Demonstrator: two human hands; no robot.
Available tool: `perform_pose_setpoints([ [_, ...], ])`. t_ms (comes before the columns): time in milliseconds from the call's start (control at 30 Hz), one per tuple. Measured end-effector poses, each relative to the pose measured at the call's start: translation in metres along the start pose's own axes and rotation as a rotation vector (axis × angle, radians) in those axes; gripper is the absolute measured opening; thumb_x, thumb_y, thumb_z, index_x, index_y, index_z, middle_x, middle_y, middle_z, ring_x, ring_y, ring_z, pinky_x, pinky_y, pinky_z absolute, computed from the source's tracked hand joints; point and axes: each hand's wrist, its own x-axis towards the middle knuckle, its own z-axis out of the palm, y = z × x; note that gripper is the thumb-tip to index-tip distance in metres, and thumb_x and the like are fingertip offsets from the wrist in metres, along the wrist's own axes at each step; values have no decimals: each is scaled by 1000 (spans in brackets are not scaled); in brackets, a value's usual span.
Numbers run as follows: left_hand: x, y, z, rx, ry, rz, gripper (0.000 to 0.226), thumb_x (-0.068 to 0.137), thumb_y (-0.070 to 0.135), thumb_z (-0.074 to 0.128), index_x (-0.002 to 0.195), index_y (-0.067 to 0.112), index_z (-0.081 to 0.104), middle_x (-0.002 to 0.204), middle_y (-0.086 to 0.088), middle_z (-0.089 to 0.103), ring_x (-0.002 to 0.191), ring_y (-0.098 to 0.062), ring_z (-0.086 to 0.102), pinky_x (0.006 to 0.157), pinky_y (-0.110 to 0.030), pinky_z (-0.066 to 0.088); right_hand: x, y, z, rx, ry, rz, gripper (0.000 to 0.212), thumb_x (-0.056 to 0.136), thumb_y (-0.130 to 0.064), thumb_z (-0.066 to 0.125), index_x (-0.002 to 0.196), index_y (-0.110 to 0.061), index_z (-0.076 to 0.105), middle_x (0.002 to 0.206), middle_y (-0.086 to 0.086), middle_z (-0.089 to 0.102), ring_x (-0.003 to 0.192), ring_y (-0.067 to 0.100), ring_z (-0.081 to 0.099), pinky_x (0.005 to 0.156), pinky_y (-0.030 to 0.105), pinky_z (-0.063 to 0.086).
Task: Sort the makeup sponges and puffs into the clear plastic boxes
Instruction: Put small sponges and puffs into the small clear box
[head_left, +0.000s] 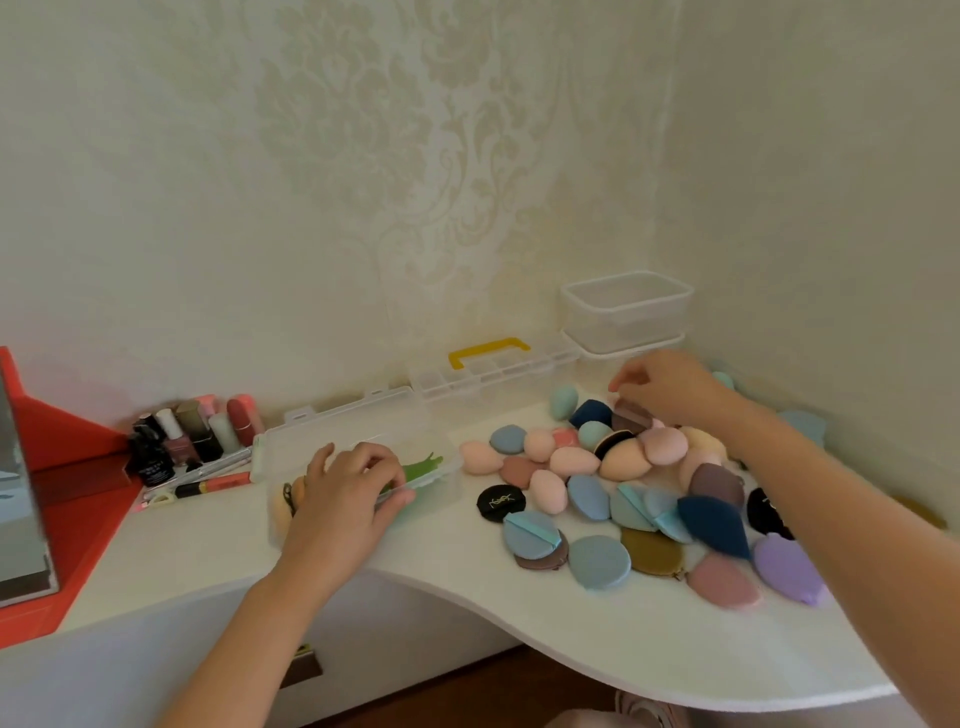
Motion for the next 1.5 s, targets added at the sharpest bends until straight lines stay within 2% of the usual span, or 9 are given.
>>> perform_pose_setpoints([
  [267, 2, 17, 3, 149, 305, -20, 15, 74, 12, 77, 78, 1, 68, 94, -12, 57, 88, -27, 53, 98, -56, 35, -37, 73, -49, -230, -168, 247, 11, 83, -18, 68, 92, -13, 68, 93, 6, 69, 78, 17, 62, 68, 25, 48],
  [467, -3, 30, 9, 172, 468, 106, 29, 87, 26, 59, 79, -1, 65, 92, -14, 52, 90, -24, 47, 90, -54, 38, -83, 86, -40, -106, -238, 99, 13, 76, -29, 77, 76, -19, 69, 71, -6, 68, 57, 5, 58, 57, 17, 42],
  [600, -7, 51, 12, 120, 499, 187, 34, 89, 28, 50, 79, -1, 64, 91, -12, 51, 89, -24, 47, 91, -49, 37, -87, 95, -30, -183, -136, 121, 11, 79, -27, 73, 84, -23, 64, 87, -5, 66, 78, 13, 59, 71, 26, 45],
  [767, -3, 83, 18, 83, 498, 300, 30, 89, 27, 49, 81, 2, 62, 95, -7, 45, 92, -20, 46, 90, -45, 37, -71, 109, -28, -188, 32, 242, 33, 88, -7, 57, 120, -16, 59, 116, 6, 61, 100, 22, 56, 82, 25, 43],
  [933, 9, 98, 31, 58, 474, 323, 31, 89, 29, 47, 79, 4, 63, 94, -7, 50, 91, -17, 46, 93, -41, 35, -63, 123, -31, -105, 15, 311, 42, 87, 4, 49, 123, -17, 57, 118, 9, 59, 91, 17, 51, 72, 23, 41],
  [1100, 19, 105, 43, 41, 398, 327, 34, 89, 33, 47, 79, 6, 65, 91, -8, 55, 90, -17, 44, 92, -40, 36, -58, 134, -33, -21, 36, 282, 28, 90, -2, 49, 108, -18, 63, 104, 6, 60, 88, 18, 52, 60, 18, 37],
  [1233, 25, 104, 46, -25, 283, 287, 35, 89, 39, 43, 80, 11, 61, 90, -2, 55, 87, -17, 48, 87, -39, 43, -56, 132, -33, -8, 74, 210, 11, 90, -25, 61, 95, -15, 64, 96, 4, 64, 89, 21, 57, 72, 31, 43],
  [1333, 25, 102, 46, -79, 205, 249, 32, 89, 42, 44, 83, 14, 58, 91, 0, 54, 84, -18, 53, 73, -32, 47, -53, 123, -34, -20, 120, 183, 7, 85, -19, 67, 88, -14, 63, 86, 1, 60, 84, 20, 56, 70, 30, 44],
  [1500, 26, 102, 47, -113, 186, 240, 32, 88, 42, 45, 83, 13, 58, 92, 1, 53, 83, -17, 52, 69, -28, 45, -67, 111, -44, -378, -224, 221, 26, 79, -4, 65, 97, -23, 62, 93, -2, 57, 85, 17, 54, 57, 19, 38],
])
